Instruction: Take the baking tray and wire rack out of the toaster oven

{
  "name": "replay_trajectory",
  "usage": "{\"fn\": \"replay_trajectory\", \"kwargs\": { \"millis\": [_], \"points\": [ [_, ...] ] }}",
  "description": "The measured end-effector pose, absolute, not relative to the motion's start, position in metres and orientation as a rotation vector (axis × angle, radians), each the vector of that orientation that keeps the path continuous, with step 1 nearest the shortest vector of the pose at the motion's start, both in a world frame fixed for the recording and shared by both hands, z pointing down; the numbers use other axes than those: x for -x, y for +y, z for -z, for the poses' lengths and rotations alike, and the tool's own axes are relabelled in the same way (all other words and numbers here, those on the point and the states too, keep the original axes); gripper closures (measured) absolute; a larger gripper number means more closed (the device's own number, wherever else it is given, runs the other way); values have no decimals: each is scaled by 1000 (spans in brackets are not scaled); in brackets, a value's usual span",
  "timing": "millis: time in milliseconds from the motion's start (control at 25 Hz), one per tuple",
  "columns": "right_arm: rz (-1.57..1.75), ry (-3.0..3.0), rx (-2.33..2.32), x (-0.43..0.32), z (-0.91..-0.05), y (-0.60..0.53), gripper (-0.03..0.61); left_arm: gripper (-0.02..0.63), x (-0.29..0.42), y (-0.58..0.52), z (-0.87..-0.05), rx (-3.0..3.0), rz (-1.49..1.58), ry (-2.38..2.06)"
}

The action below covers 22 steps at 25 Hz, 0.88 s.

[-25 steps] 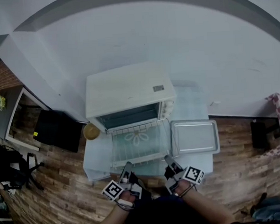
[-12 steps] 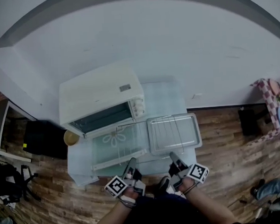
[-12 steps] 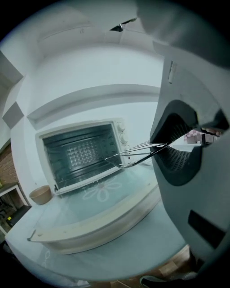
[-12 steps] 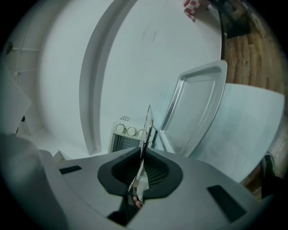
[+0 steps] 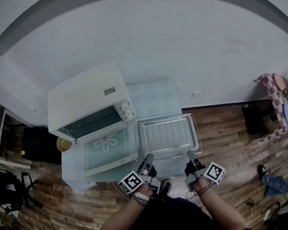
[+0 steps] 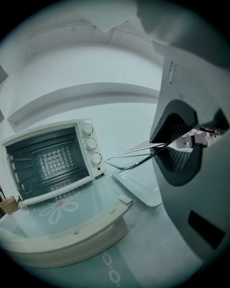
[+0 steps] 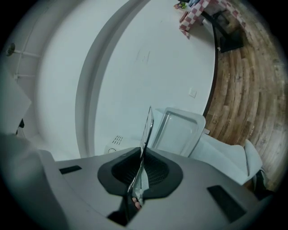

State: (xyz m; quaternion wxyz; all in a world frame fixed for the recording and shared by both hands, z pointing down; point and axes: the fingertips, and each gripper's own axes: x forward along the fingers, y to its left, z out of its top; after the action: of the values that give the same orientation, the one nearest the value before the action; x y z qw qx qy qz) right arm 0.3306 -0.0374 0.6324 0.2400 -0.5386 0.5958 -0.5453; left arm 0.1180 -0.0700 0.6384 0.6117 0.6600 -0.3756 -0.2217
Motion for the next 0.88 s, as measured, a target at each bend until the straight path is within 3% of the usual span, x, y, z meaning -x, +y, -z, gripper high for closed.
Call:
{"fn": "replay_trajectory", "kwargs": {
  "millis": [440,880],
  "points": [
    [1563,1593,1479,-378,-684,-51,554,589,-163,-90,-675,-1571,449,-887],
    [1871,1557,1568,-353,-712,-49,512,569,-154,-76,-712,-1476,161,-953]
  ]
}}
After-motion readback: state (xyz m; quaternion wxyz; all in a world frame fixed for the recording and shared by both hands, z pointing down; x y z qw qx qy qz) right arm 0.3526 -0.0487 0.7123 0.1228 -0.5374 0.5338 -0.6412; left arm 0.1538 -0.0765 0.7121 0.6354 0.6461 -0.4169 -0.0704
